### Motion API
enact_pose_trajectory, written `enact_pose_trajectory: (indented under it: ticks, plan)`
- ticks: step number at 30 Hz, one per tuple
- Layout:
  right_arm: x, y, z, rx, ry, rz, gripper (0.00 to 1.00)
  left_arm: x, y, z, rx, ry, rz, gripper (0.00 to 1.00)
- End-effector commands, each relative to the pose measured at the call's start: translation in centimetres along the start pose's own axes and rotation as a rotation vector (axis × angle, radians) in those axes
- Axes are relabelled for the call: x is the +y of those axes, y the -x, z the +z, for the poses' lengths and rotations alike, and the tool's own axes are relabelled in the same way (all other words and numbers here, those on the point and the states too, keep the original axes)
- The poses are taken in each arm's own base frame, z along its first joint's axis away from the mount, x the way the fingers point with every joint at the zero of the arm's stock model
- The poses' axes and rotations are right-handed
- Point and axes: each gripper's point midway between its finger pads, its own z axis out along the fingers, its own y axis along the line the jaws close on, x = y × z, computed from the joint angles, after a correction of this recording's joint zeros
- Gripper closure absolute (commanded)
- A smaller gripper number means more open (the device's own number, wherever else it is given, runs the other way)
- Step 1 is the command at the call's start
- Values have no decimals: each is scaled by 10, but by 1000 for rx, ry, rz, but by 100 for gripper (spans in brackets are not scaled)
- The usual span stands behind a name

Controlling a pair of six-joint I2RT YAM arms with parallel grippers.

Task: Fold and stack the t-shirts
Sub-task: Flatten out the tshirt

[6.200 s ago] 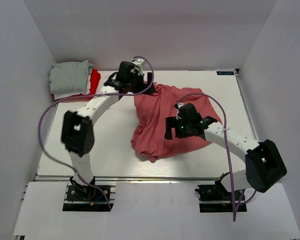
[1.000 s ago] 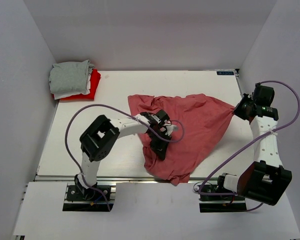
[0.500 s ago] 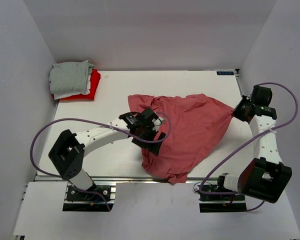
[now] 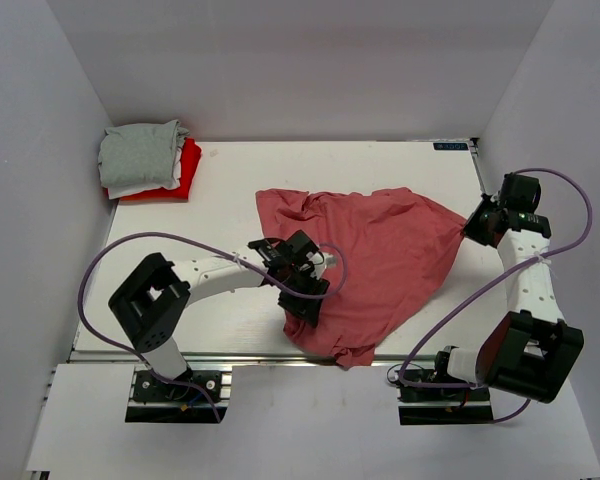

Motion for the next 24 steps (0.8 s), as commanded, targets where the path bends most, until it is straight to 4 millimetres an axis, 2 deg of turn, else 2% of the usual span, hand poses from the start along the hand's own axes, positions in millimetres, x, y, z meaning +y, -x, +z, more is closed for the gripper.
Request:
enact_pose_trajectory:
  ticks: [1,4,8,9,12,13,15,18,19,21,22,24]
  plan:
    - [0,5,-1,-23,-1,-23,100,-12,-9,5,15,-79,20,42]
    - [0,5,-2,-27,-3,-20,100,-1,-24,10,71,-35,-10,44]
    - [-1,6,-3,-33,-5,-21,100,-7,-24,7,73,-67,-7,44]
    - [0,6,-4,-33,-3,-21,100,-7,-24,7,72,-67,4,50]
    - [0,6,-3,-34,-4,-22,100,-8,-25,4,63,-70,8,79]
    - [0,6,-4,-35,-4,-22,100,-8,-27,4,71,-68,5,100]
    - [0,7,-4,-39,-1,-24,100,-14,-15,-3,35,-80,33,100]
    - [0,7,-5,-41,-2,-19,100,-28,9,-23,-53,-93,95,100]
    - [0,8,-5,-45,-3,-22,100,-31,27,-38,-103,-89,98,100]
    - [-1,8,-6,-49,-7,-22,100,-25,43,-55,-159,2,126,100]
    - [-2,7,-6,-46,-13,-22,100,-32,62,-70,-213,20,151,100]
    - [-2,9,-8,-54,-14,-23,100,-27,81,-85,-276,79,171,100]
